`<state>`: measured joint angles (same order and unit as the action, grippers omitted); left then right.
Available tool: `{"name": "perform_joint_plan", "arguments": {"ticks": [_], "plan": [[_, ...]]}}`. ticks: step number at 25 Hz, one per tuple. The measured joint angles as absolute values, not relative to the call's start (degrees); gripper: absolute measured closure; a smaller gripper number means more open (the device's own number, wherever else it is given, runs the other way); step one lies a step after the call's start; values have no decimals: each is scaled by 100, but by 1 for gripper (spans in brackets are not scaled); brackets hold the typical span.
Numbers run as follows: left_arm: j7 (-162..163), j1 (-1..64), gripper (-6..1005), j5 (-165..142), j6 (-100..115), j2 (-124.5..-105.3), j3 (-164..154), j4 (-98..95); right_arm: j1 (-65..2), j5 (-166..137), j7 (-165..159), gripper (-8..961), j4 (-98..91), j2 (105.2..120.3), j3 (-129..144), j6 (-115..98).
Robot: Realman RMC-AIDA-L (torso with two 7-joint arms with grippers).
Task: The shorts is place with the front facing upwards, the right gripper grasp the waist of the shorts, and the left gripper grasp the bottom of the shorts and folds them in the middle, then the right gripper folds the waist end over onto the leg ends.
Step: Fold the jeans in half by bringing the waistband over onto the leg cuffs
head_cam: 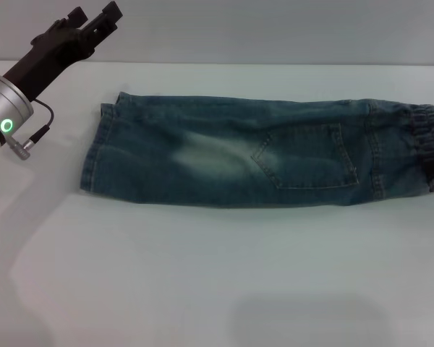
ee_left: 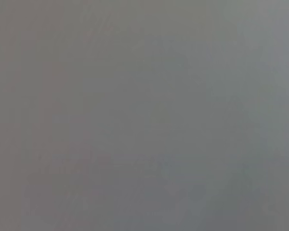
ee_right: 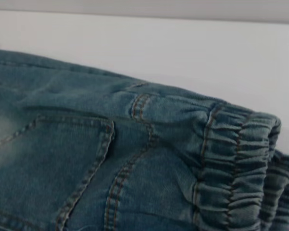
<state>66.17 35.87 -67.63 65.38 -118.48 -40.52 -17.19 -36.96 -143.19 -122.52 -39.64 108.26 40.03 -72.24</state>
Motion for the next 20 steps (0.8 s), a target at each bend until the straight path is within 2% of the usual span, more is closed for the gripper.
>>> {"name": "perform_joint_plan", "arguments": {"ticks": [4,6,17,20], "plan": [[6618,3582,166,-6776,6549,-11848,-4081,-1718,-3584,-14292,-12216,579,-4251,10934,3988,-7236],[6618,3577,166,-6762,6552,-11848,-4137,-1718,-3545,-14183,-12127,791,-4287,10940,3994,-7267],[6352,3601,166,-6753,6560,-11864,-4464,-1701,-3424,-13859,-11871,947,-4290,10945,3982,-7383],[6190,3667,166,-6752,6542,-11878,-4519,-1594,-3377,-13612,-11795,947,-4353,10932,3986,-7516]]}}
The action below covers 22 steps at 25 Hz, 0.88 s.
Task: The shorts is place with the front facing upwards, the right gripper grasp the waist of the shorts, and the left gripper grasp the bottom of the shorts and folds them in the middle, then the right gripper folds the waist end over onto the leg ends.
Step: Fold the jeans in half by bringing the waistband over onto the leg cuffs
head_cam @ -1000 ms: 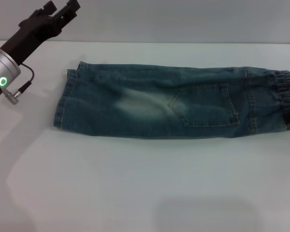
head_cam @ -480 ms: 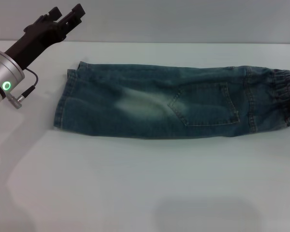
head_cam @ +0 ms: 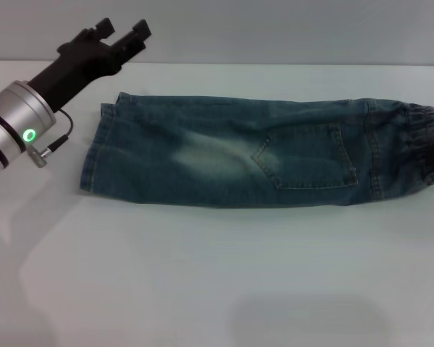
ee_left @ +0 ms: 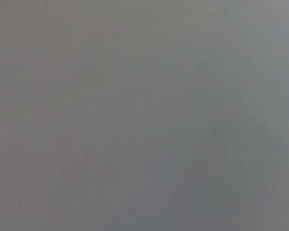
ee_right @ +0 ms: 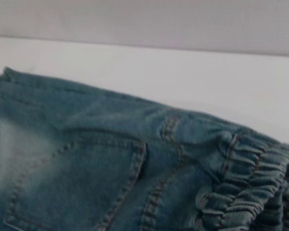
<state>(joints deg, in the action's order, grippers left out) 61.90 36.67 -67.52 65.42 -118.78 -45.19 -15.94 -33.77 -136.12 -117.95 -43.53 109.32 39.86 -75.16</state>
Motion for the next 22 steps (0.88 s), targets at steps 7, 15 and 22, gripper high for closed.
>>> {"name": "perform_joint_plan", "arguments": {"ticks": [7,15,22], "plan": [[5733,3893,166,-6779,6508,-11885,-4605,-1352,-3114,-12940,-11798,947,-5063,10874,3972,-8146],[5577,4111,166,-6767,6025,-11909,-5027,-1242,-3183,-12177,-11988,946,-5373,10586,3955,-8787],[5582,4131,166,-6756,5901,-11910,-5423,-1188,-3518,-12132,-12081,946,-5408,10529,3904,-9034]]}}
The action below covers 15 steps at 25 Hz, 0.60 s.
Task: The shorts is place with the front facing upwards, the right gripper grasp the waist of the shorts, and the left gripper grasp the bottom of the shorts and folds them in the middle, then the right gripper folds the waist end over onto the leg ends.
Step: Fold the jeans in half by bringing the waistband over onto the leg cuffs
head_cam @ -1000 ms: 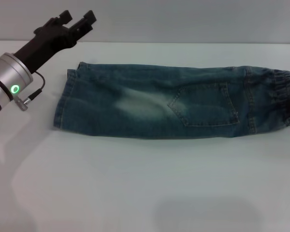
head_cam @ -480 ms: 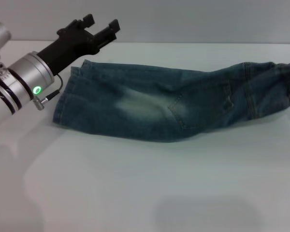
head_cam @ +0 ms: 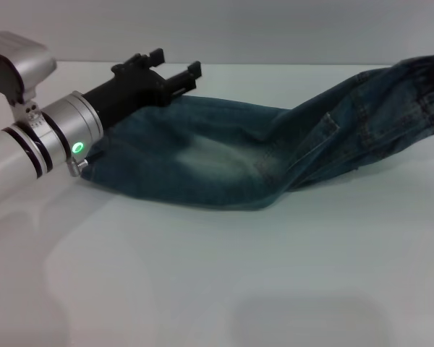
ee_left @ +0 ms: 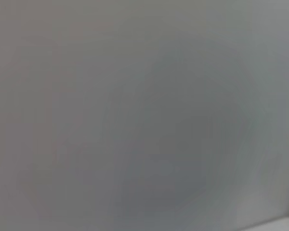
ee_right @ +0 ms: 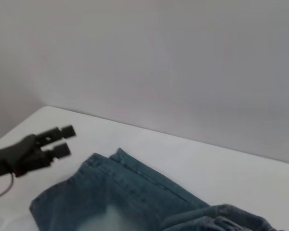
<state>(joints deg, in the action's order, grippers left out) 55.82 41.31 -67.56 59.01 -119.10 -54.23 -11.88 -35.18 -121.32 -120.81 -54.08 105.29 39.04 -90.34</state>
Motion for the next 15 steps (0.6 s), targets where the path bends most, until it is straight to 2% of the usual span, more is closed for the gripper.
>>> {"name": "perform_joint_plan", "arguments": {"ticks": [10,15], "plan": [[5655,4274,166,-6752,5895,-11909,-5805,-742,-3888,-12215,-12144,947,-5367,10539,4122,-9659],[5675,4419,166,-6748,5904,-11912,-5746,-392,-3997,-12223,-12146,947,-5402,10488,4349,-9928]]}}
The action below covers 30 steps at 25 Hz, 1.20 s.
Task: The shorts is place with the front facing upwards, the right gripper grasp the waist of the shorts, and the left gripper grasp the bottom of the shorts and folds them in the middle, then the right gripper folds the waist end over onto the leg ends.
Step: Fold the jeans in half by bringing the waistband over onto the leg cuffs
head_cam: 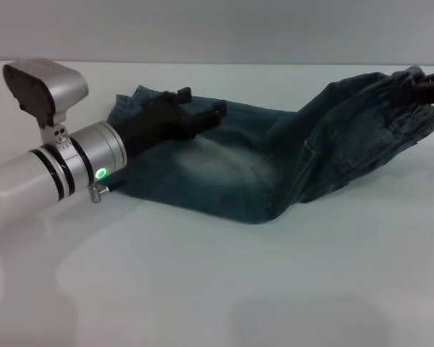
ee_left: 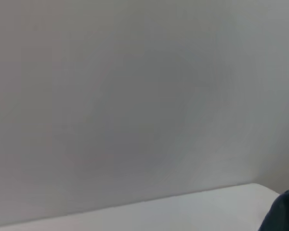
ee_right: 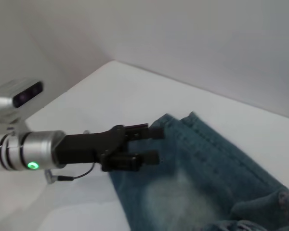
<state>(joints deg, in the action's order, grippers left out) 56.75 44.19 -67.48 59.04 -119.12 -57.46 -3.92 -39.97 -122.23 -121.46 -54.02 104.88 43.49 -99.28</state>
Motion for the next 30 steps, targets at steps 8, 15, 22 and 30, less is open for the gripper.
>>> {"name": "perform_joint_plan", "arguments": {"ticks": [8,15,22,30], "plan": [[5785,4685,166,-6748,5910,-11918,-5735,23,-4175,-12227,-12131,946,-5413,10425,4399,-10287],[5797,4726,166,-6858,5952,-11918,-5780,200,-4329,-12222,-12141,947,-5414,10418,4403,-10402],[5807,4852,166,-7122,5978,-11918,-5761,430,-4472,-12153,-12157,946,-5380,10518,4403,-10556],[5941,4869,166,-7499,6076,-11918,-5730,481,-4581,-12106,-12232,947,-5409,10635,4349,-10615]]}}
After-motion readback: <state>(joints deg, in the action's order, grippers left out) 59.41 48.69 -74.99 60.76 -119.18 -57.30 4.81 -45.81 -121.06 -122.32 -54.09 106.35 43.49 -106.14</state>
